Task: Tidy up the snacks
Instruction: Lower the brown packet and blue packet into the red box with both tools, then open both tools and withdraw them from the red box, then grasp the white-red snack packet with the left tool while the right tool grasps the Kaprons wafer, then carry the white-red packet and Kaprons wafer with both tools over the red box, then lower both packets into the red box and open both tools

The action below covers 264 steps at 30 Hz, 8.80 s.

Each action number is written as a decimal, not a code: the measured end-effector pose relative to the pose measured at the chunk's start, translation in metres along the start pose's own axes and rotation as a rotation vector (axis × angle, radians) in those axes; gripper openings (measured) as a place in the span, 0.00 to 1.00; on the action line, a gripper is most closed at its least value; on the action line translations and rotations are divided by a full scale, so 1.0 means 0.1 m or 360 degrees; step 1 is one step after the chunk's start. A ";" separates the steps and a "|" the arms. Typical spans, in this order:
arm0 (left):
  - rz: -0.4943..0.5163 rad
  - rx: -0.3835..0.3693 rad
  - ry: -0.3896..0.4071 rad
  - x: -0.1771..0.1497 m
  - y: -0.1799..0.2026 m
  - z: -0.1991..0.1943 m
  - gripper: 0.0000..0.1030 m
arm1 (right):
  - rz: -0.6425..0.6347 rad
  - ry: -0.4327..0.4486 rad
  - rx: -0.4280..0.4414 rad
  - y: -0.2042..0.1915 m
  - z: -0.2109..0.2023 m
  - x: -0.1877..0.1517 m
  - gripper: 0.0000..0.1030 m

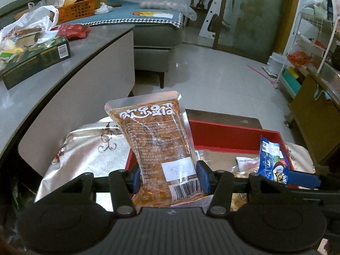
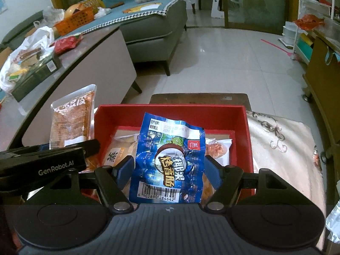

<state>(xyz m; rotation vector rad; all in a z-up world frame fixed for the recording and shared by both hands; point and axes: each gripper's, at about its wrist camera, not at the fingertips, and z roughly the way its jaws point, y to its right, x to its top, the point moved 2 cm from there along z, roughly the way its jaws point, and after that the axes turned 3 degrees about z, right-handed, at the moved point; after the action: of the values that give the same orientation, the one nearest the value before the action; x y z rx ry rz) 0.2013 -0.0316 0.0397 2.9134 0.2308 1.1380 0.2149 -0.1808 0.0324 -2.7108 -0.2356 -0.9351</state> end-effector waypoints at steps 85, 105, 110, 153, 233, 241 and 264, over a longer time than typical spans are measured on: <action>0.0263 0.0064 0.0117 -0.60 0.09 -0.82 0.61 | -0.0049 -0.0015 0.0023 -0.05 -0.66 -0.56 0.85; 0.0385 -0.0035 -0.0128 -1.28 -0.17 -1.07 0.68 | -0.0159 -0.0242 0.0011 0.06 -0.91 -1.29 0.86; 0.0242 -0.0025 -0.0297 -1.47 -0.44 -0.96 0.68 | -0.0134 -0.0339 -0.0010 0.27 -0.89 -1.45 0.88; 0.0360 -0.0525 -0.0528 -1.51 -0.57 -0.89 0.38 | -0.0176 -0.0592 0.0028 0.60 -0.34 -1.36 0.96; 0.0357 -0.0139 0.0038 -0.23 0.42 0.14 0.39 | 0.0066 -0.0016 0.0072 0.38 0.12 0.07 0.79; 0.0375 -0.0109 0.0010 -0.24 0.43 0.25 0.40 | 0.0074 -0.0048 0.0061 0.39 0.24 0.08 0.80; 0.0324 -0.0098 0.0003 -0.18 0.36 0.22 0.66 | 0.0102 -0.0028 0.0013 0.43 0.17 0.11 0.90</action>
<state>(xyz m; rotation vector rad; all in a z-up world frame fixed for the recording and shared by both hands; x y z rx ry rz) 0.2077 -0.0683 0.0139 2.9349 -0.1020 1.1487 0.2432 -0.2162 0.0178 -2.7027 -0.1549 -0.8909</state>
